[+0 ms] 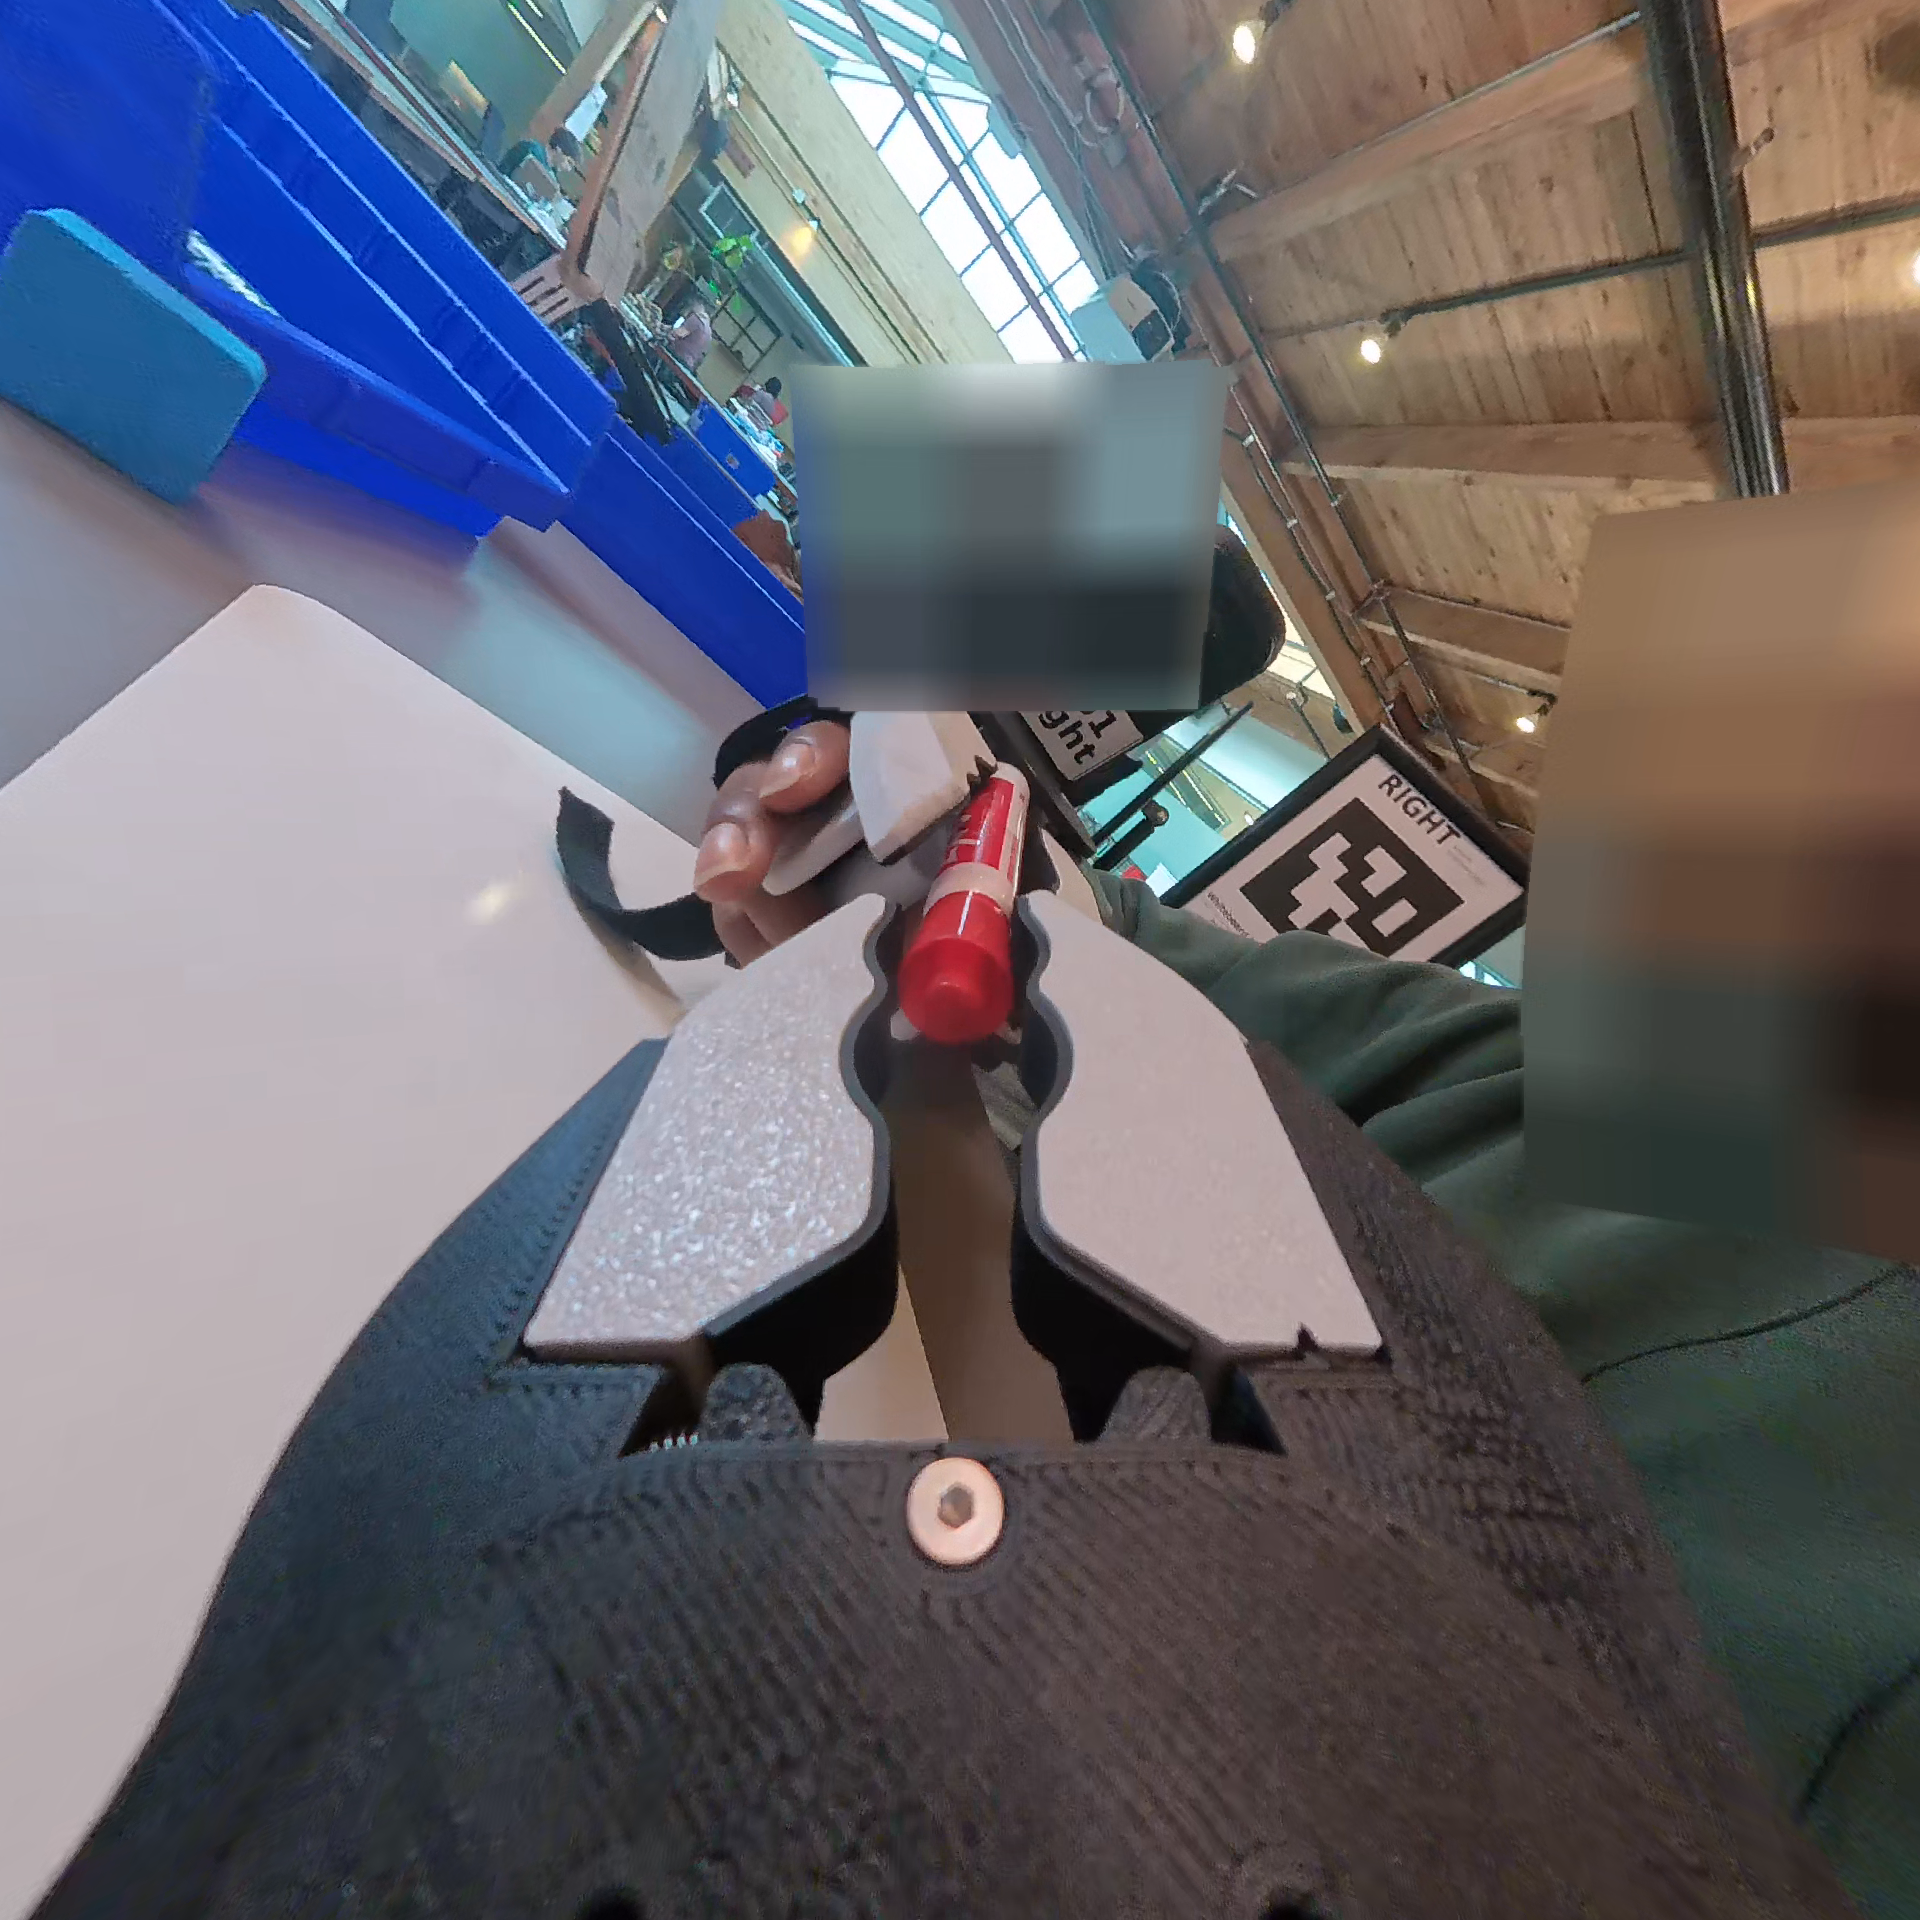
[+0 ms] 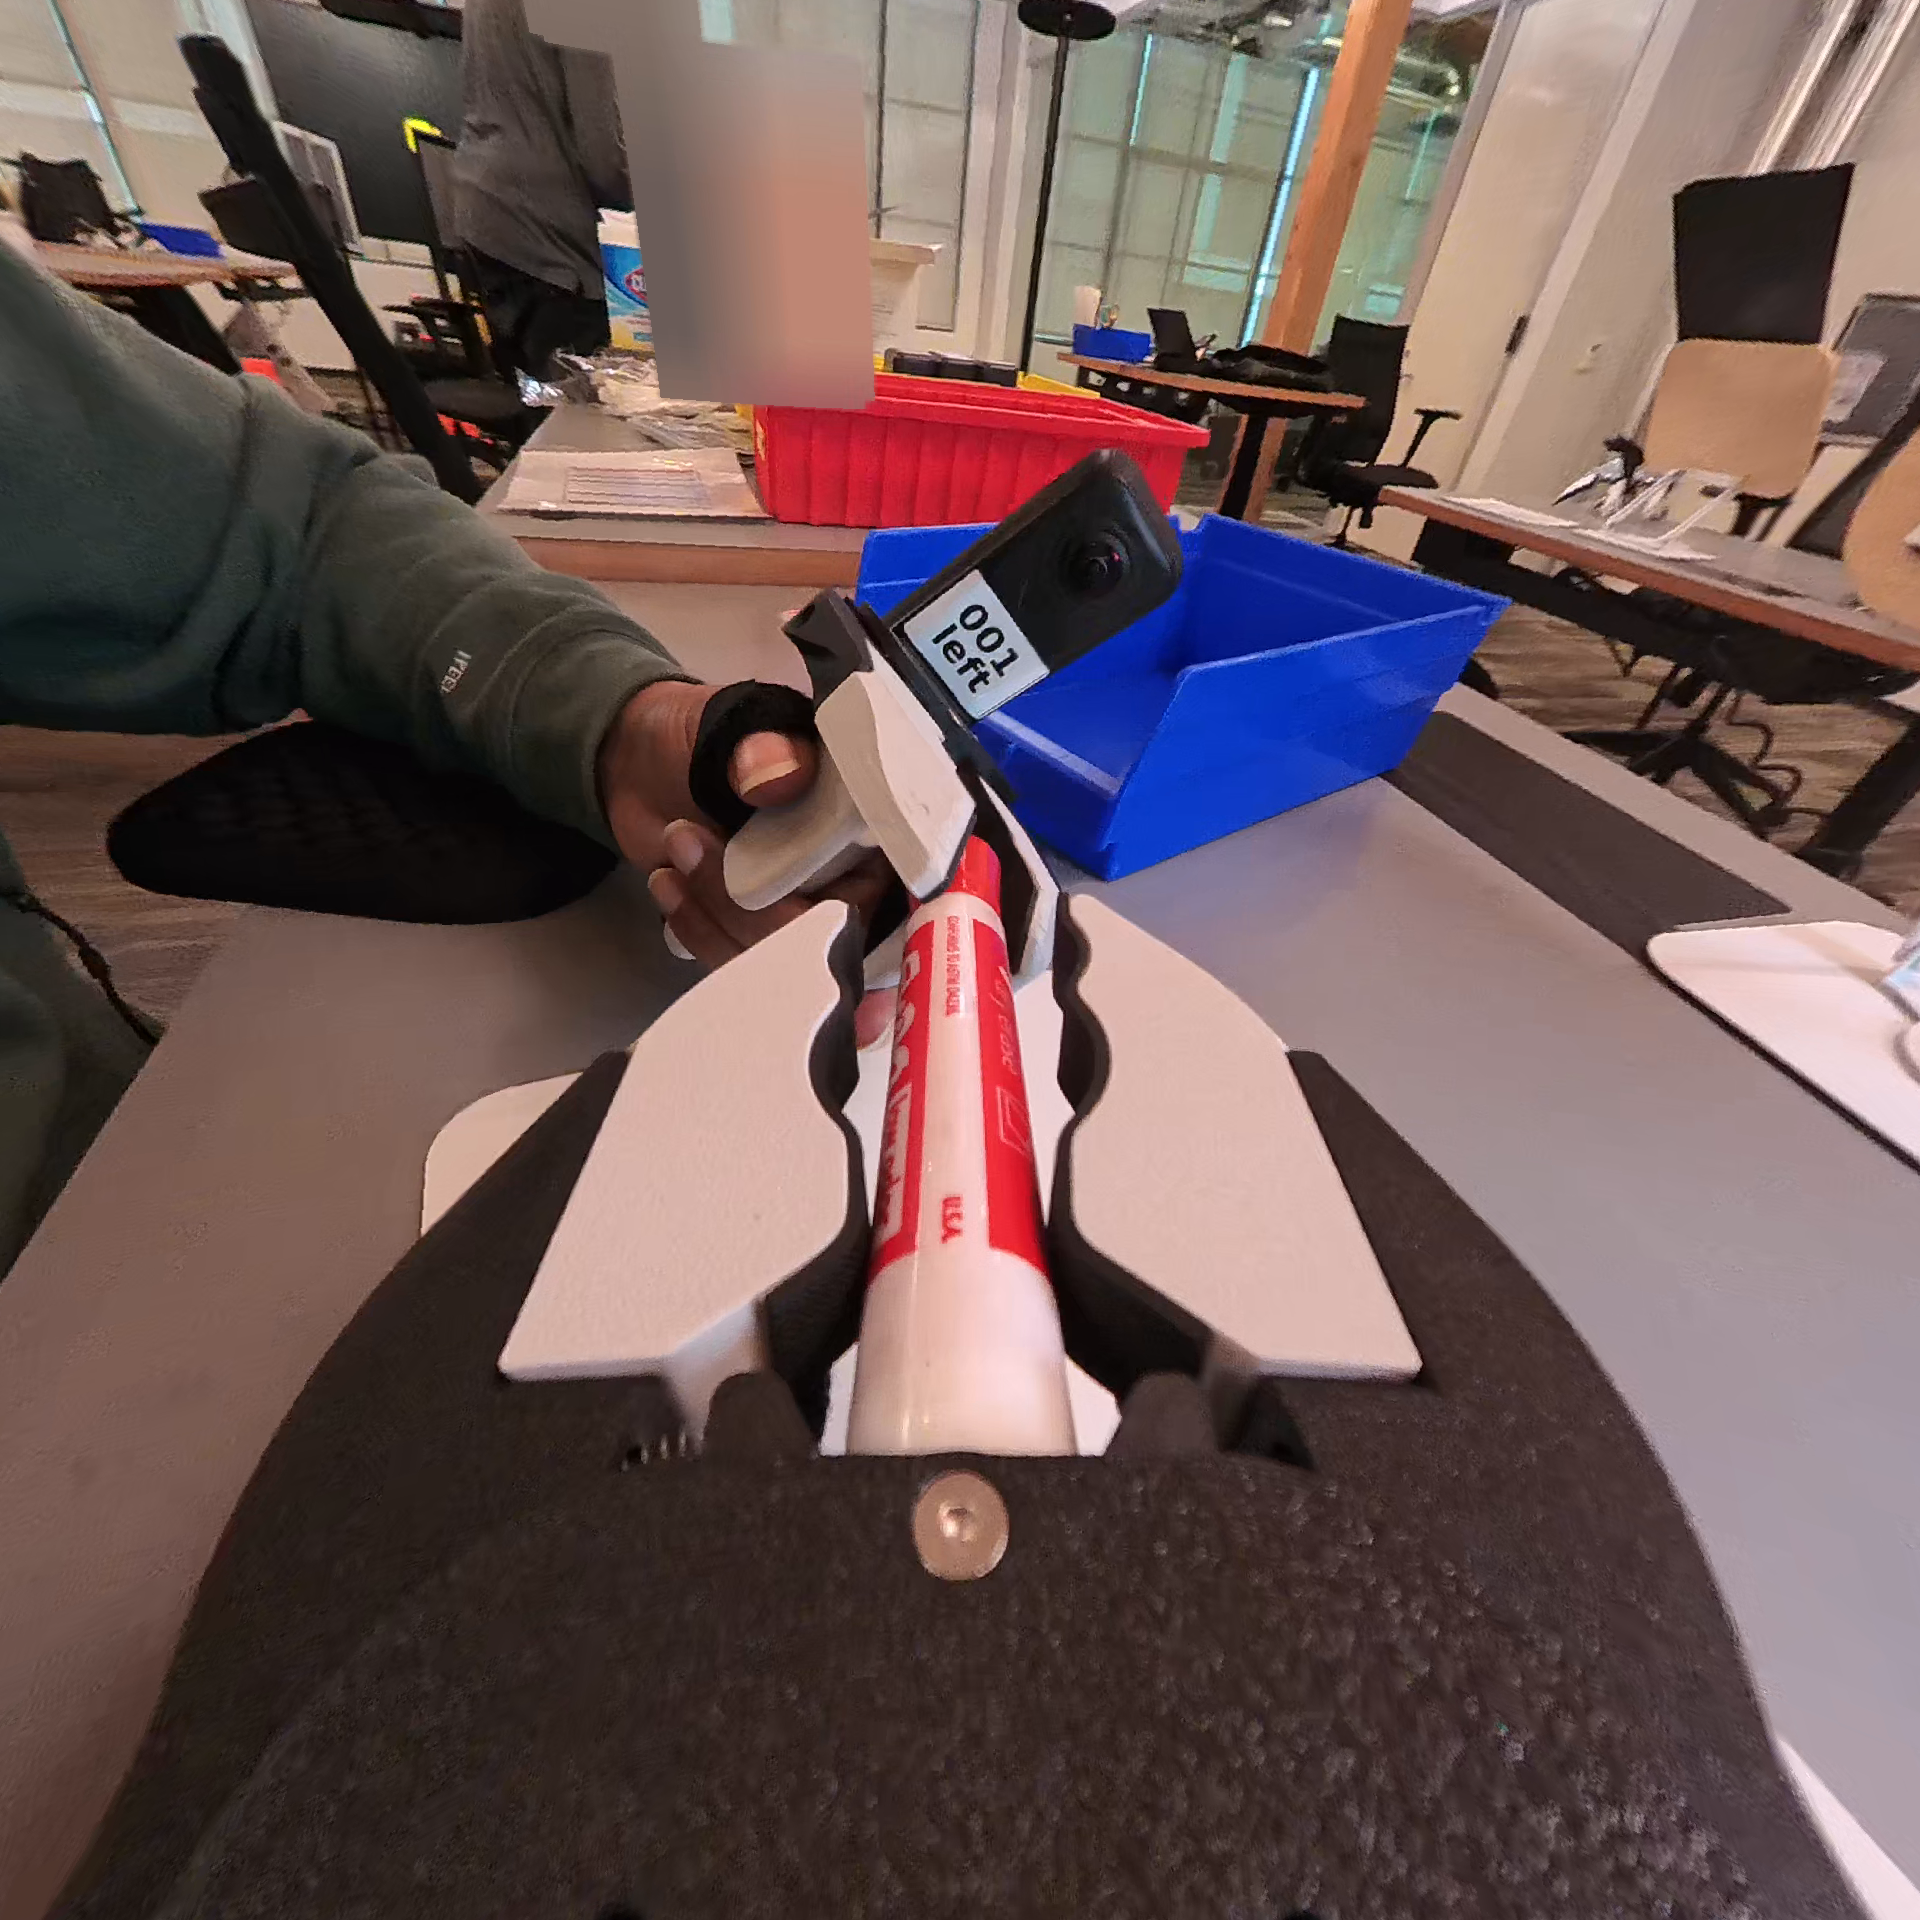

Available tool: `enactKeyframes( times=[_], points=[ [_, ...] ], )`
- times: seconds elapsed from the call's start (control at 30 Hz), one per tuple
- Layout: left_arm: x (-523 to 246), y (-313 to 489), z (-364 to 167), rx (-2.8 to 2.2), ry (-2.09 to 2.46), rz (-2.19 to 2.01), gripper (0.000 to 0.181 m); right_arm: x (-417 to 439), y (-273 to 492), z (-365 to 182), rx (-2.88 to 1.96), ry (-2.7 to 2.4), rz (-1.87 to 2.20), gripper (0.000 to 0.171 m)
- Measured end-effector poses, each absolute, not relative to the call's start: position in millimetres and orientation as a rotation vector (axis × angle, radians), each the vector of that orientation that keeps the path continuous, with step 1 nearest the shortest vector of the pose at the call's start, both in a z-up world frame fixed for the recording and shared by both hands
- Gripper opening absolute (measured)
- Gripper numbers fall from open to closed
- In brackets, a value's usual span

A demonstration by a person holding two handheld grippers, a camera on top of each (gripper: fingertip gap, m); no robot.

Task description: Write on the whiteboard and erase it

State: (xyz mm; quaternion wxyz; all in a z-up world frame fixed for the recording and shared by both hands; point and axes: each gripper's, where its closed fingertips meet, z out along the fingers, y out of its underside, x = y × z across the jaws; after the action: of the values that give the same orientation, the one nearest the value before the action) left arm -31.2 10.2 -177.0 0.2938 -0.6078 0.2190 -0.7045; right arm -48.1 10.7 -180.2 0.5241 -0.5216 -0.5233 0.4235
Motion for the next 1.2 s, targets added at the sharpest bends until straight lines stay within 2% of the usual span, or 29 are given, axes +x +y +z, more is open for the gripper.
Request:
enactKeyframes(
  times=[0.23,0.5,0.63,0.8,1.2],
  points=[
    [-22.9,20.3,-189.4,-1.7,0.486,-1.848,0.021,-40.3,18.5,-192.1,-1.297,-1.222,1.126,0.035],
    [-15.6,15.3,-180.2,-1.642,0.611,-1.897,0.021,-32.7,17.3,-180.6,-1.289,-1.247,1.08,0.035],
    [-12.8,10.5,-178.2,-1.614,0.657,-1.939,0.037,-27.0,21.5,-181.7,-1.291,-1.254,1.047,0.034],
    [-12.5,11.1,-185.9,-1.637,0.634,-1.961,0.02,-28.3,20.5,-188.3,-1.327,-1.26,1.092,0.035],
    [-9.3,5.1,-185.0,-1.706,0.711,-1.864,0.019,-24.0,14.6,-184.1,-1.277,-1.275,1.065,0.035]
  ],
)
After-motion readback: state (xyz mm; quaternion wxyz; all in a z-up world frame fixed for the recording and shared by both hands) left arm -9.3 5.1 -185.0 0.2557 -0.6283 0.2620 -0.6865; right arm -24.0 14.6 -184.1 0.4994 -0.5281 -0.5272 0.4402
